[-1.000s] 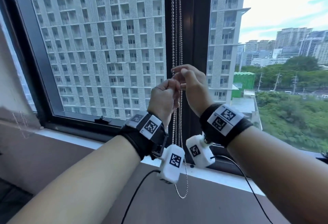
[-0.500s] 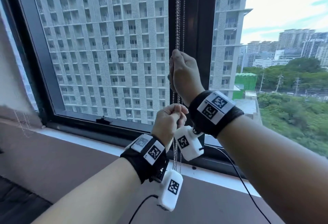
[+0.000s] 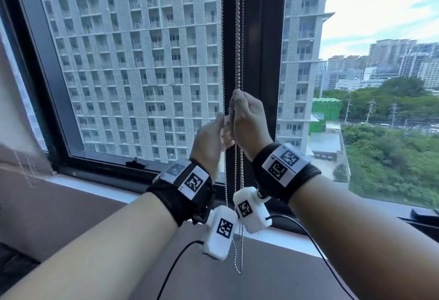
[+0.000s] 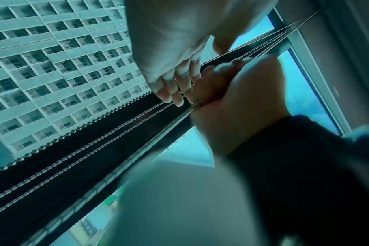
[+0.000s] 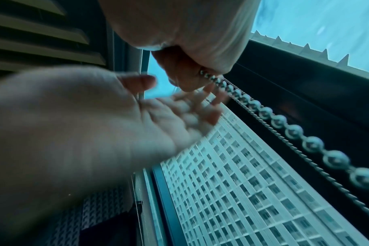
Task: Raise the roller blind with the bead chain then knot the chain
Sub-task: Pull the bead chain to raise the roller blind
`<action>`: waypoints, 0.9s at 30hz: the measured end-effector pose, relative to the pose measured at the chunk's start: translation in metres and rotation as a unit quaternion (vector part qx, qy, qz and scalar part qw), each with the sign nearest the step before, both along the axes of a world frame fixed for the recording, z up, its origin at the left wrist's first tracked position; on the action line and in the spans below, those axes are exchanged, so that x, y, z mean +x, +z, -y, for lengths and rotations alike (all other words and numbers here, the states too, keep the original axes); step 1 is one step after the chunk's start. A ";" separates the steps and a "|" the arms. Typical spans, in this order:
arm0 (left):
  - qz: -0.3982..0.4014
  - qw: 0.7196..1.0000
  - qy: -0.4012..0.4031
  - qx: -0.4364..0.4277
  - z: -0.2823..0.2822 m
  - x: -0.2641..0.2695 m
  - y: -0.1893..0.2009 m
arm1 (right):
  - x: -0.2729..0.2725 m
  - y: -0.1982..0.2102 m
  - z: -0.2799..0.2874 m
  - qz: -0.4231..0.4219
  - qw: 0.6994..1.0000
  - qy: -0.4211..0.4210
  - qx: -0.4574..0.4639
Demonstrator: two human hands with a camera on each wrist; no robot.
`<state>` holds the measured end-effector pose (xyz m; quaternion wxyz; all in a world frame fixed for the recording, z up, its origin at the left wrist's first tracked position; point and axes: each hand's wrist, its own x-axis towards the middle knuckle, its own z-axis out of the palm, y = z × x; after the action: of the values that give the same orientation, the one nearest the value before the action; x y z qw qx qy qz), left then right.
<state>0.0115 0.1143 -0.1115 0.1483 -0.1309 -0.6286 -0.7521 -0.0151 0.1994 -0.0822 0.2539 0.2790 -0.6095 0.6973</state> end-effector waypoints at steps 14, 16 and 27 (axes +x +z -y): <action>-0.088 0.996 -0.013 0.025 -0.026 -0.001 0.046 | 0.000 -0.084 -0.003 0.031 0.998 -0.022 0.040; -0.078 0.996 -0.001 0.033 -0.027 -0.003 0.043 | 0.002 -0.086 -0.004 0.041 0.998 -0.012 0.047; -0.031 0.998 -0.027 0.044 -0.020 0.000 0.032 | -0.004 -0.057 -0.023 0.022 0.998 -0.005 0.058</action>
<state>0.0118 0.1341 -0.0794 0.1532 -0.1650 -0.5866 -0.7780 -0.0196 0.2225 -0.1390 0.2278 0.2749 -0.6559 0.6650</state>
